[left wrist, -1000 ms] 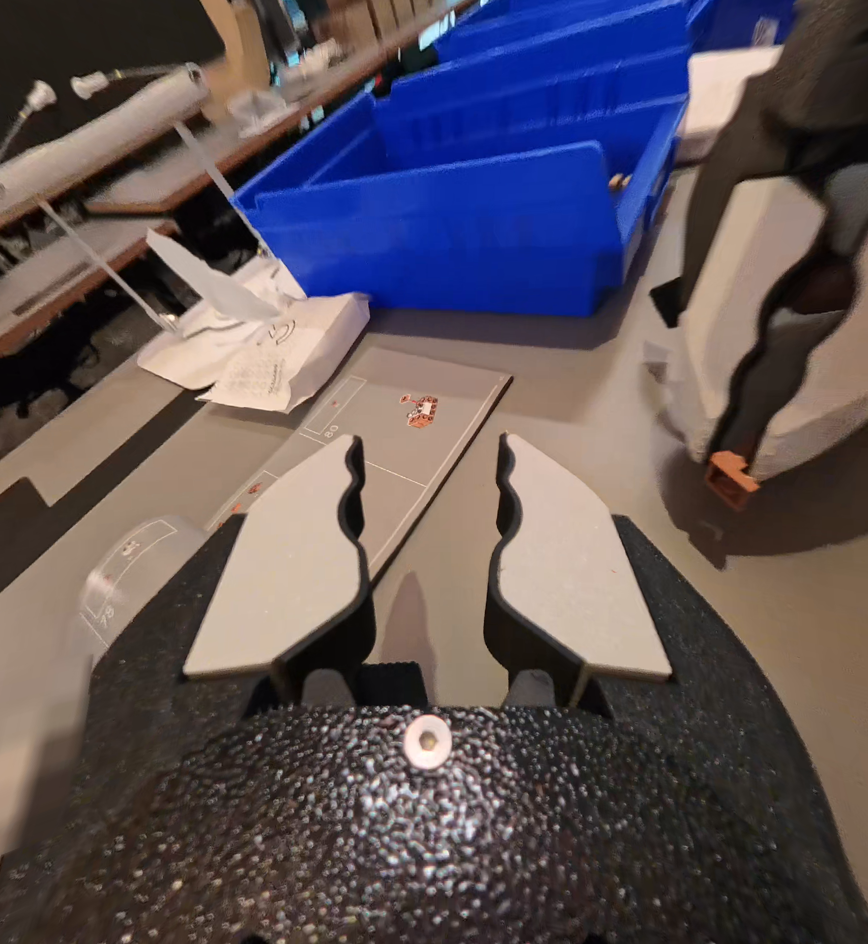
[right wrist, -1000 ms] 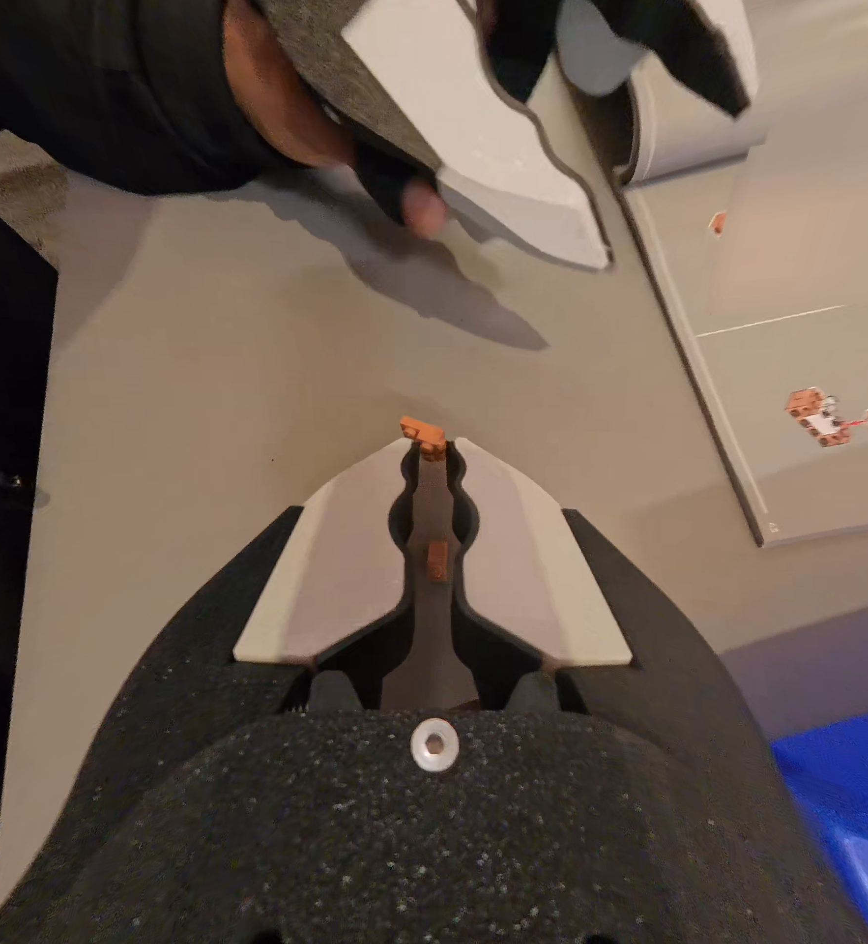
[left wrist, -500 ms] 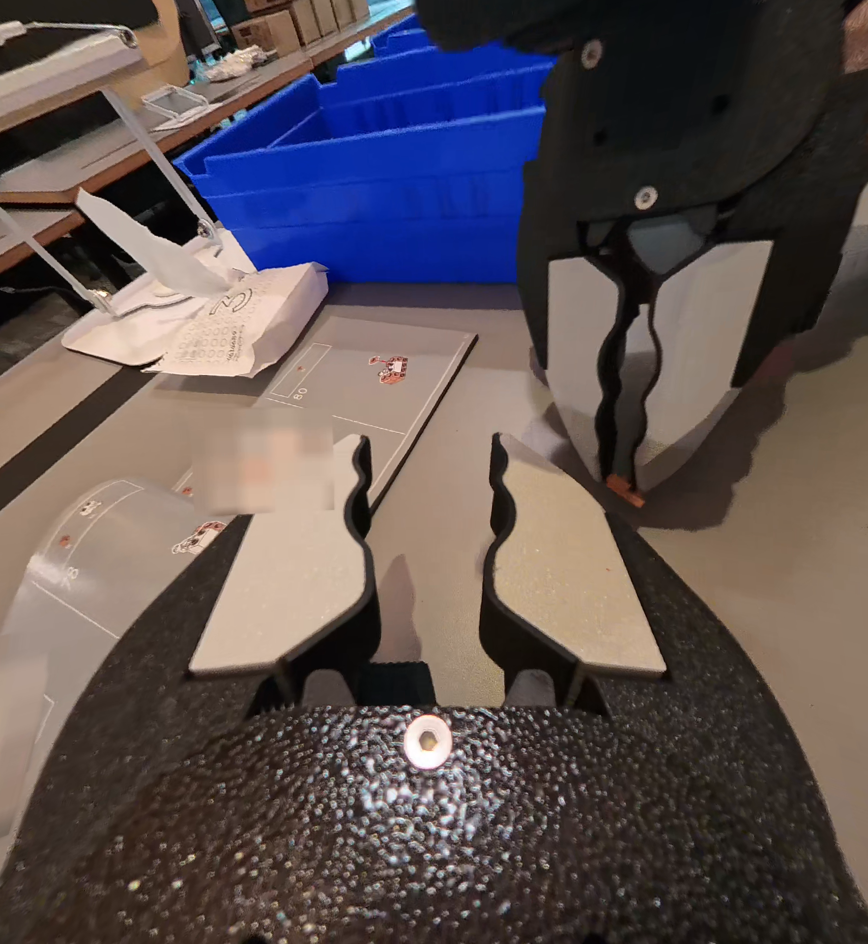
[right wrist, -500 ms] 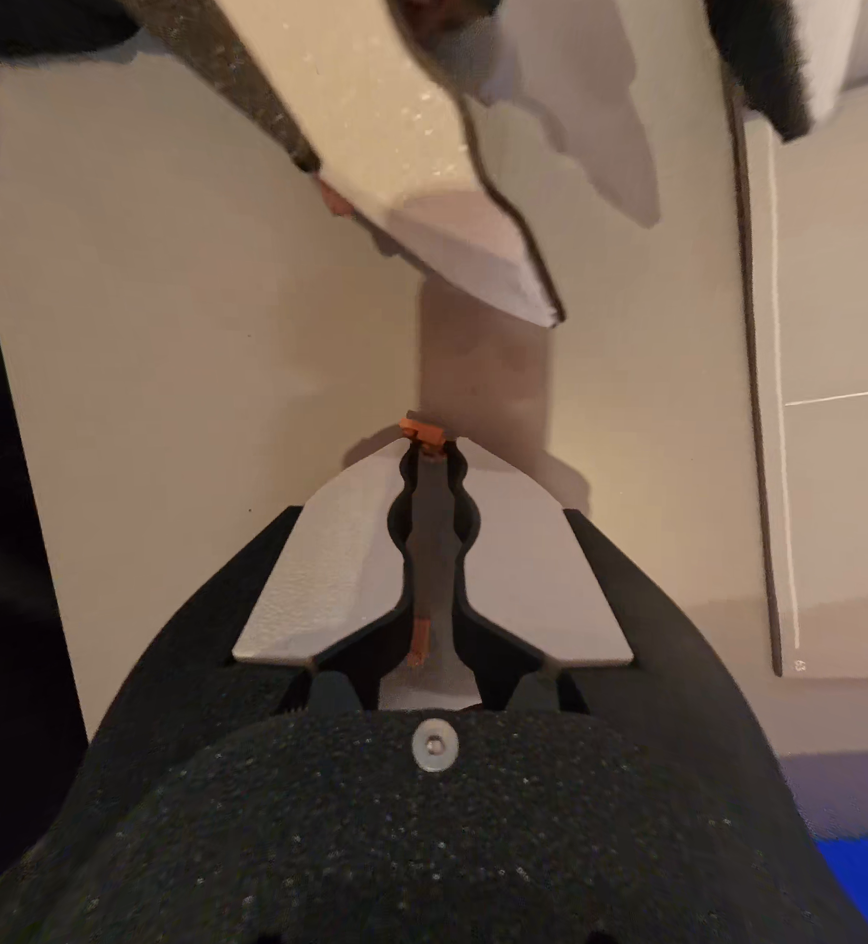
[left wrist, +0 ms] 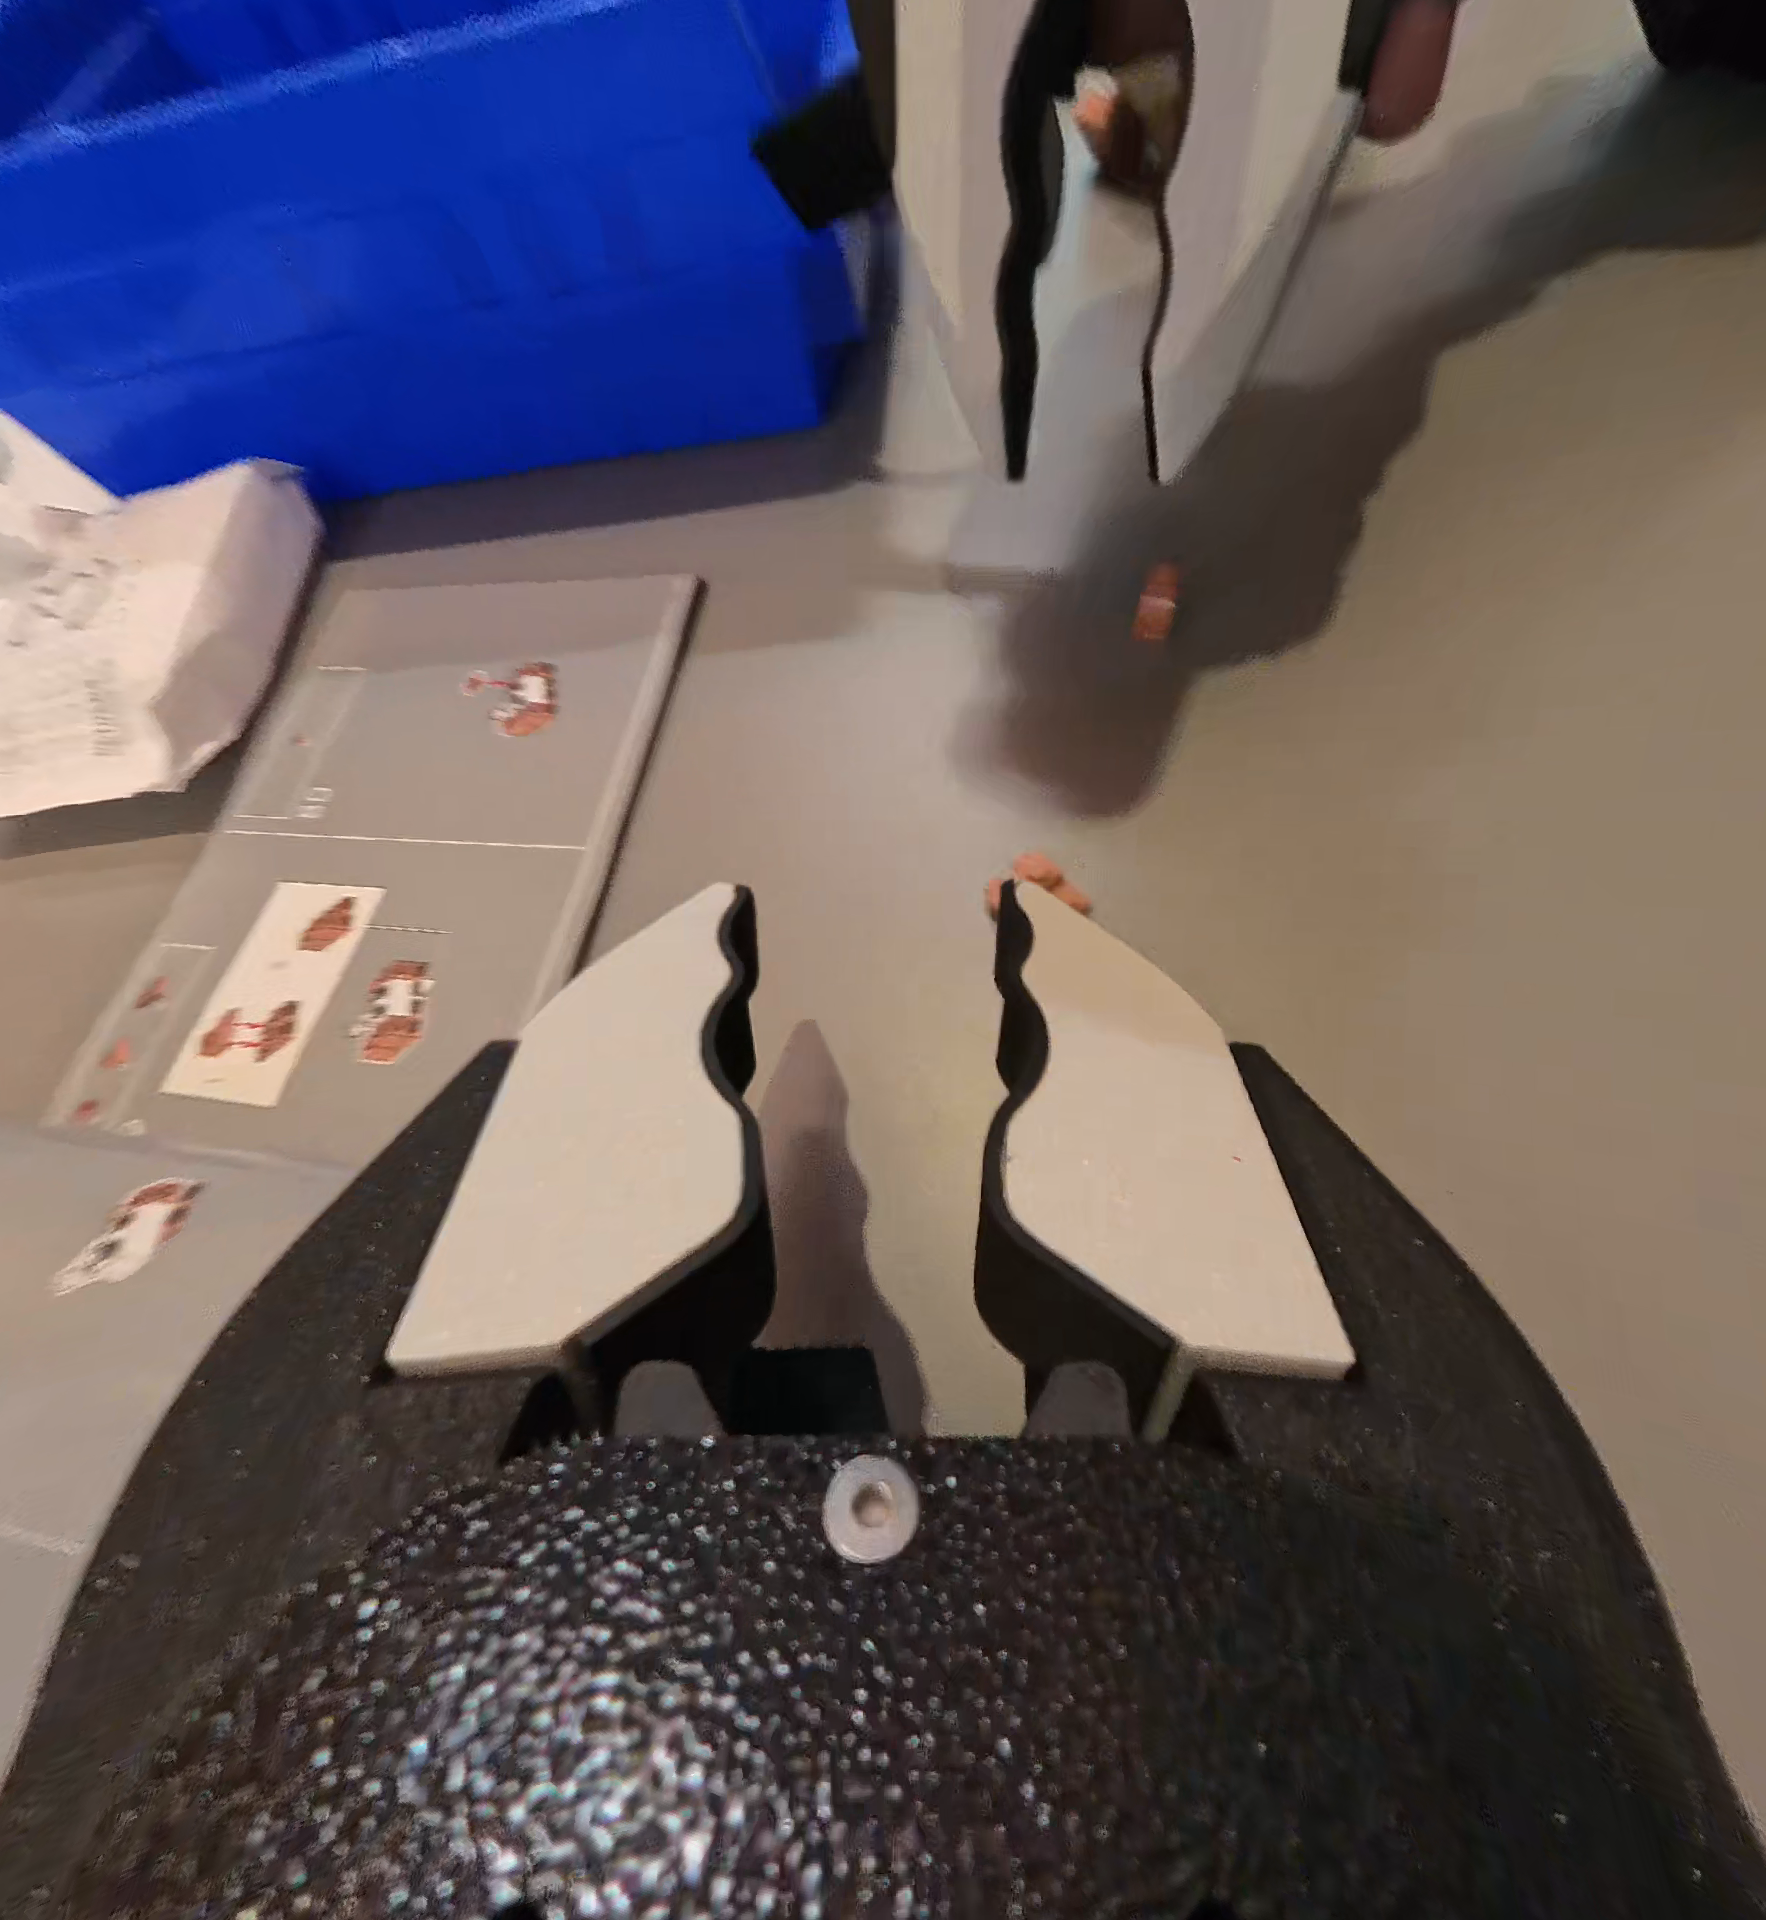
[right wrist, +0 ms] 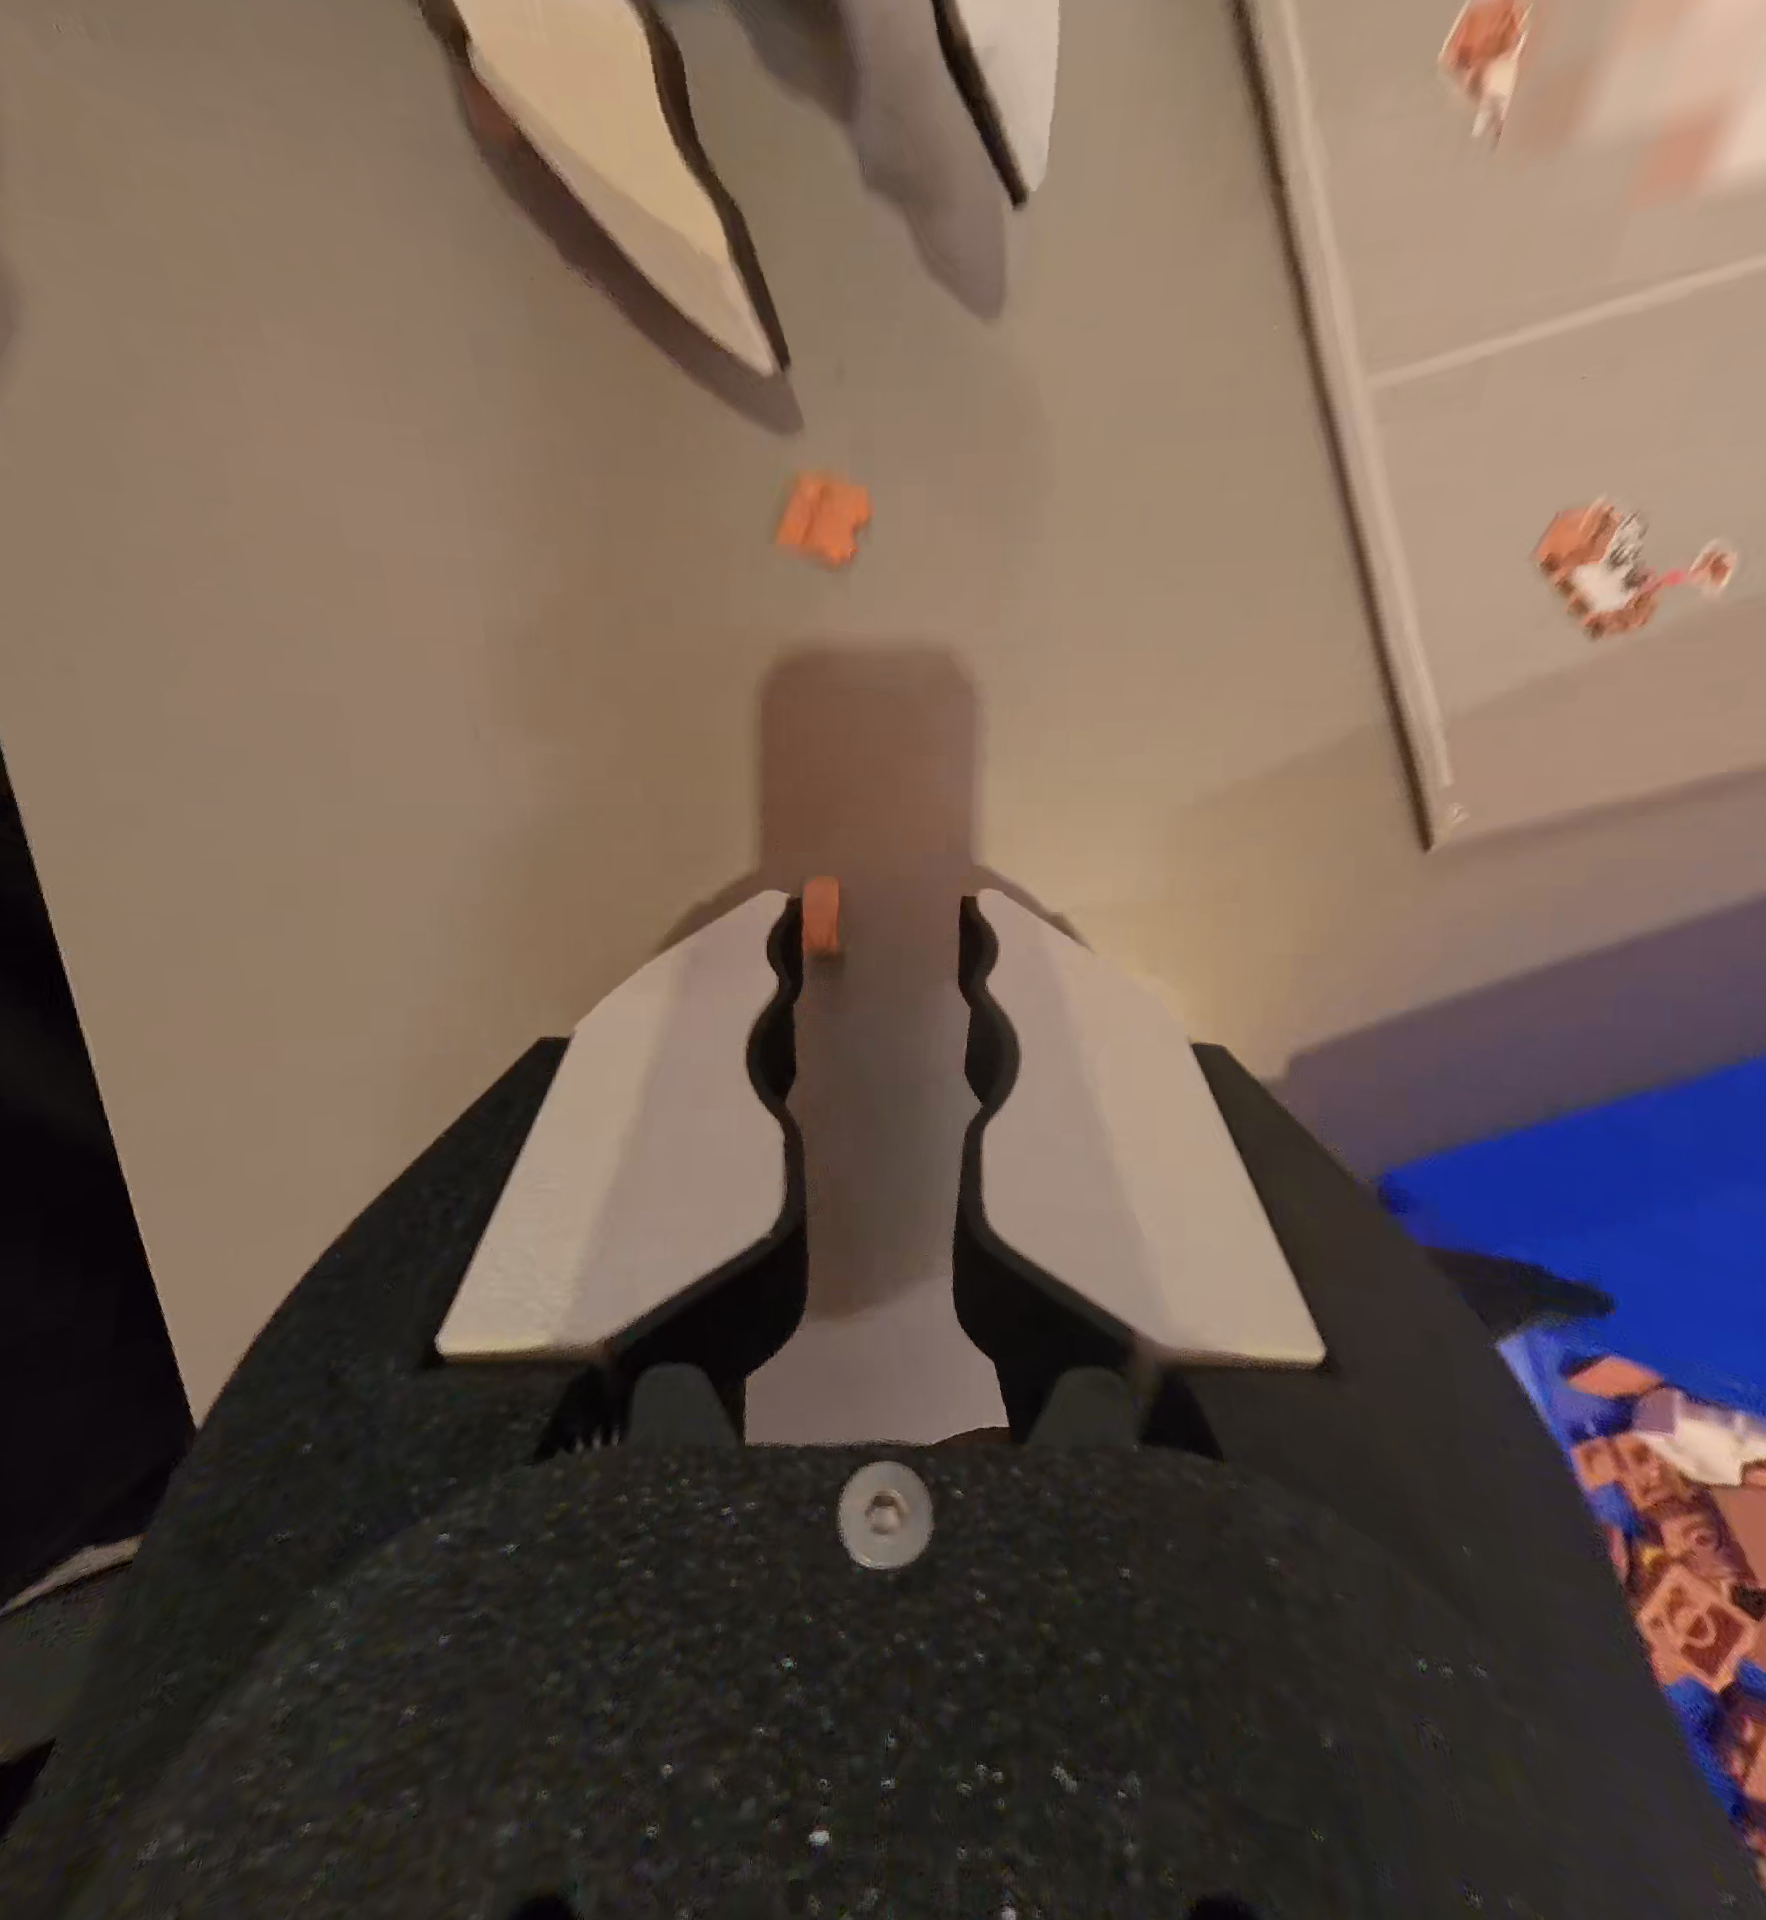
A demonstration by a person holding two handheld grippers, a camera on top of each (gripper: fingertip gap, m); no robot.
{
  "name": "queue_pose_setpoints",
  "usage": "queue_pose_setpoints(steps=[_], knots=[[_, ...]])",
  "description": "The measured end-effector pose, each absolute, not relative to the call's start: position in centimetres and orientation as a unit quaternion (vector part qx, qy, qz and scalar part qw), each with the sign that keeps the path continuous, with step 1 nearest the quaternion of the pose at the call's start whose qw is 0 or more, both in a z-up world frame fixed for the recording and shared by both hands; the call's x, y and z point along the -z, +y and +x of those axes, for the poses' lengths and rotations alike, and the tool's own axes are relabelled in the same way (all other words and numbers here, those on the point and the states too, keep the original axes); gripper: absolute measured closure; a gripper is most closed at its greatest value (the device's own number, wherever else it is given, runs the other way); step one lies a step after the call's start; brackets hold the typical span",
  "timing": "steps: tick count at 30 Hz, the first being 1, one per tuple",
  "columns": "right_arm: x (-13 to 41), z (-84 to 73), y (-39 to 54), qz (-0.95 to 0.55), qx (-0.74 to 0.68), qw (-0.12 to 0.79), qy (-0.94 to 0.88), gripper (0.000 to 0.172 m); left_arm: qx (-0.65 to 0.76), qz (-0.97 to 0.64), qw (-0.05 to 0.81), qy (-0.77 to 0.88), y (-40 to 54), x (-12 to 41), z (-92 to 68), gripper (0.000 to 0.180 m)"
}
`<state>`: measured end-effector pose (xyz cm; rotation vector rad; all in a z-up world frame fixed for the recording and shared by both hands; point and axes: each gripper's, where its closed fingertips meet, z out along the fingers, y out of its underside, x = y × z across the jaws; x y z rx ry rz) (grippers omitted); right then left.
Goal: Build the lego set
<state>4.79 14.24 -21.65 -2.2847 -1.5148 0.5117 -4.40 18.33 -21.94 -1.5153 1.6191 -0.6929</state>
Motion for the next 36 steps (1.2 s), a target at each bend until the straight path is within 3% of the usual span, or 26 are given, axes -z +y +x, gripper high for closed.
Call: queue_pose_setpoints(steps=[7,14,20,30,36], knots=[[25.0,5.9,11.4,-0.798,-0.172,0.125,-0.563,0.143,0.249,-0.566,0.33,0.713,15.4,24.1,-4.2,0.139],[25.2,4.8,12.4,-0.793,-0.167,0.16,-0.563,0.164,0.248,-0.561,0.336,0.715,15.2,24.1,-3.9,0.141],[23.9,2.2,11.7,-0.712,-0.217,0.221,-0.629,0.164,0.318,-0.566,0.312,0.693,13.7,23.0,-3.4,0.145],[25.2,-0.6,10.3,-0.619,-0.218,0.211,-0.724,0.163,0.316,-0.545,0.268,0.729,11.6,24.0,-3.8,0.146],[24.4,-0.4,10.5,-0.626,-0.23,0.23,-0.709,0.148,0.317,-0.543,0.268,0.73,11.5,24.0,-3.9,0.145]])
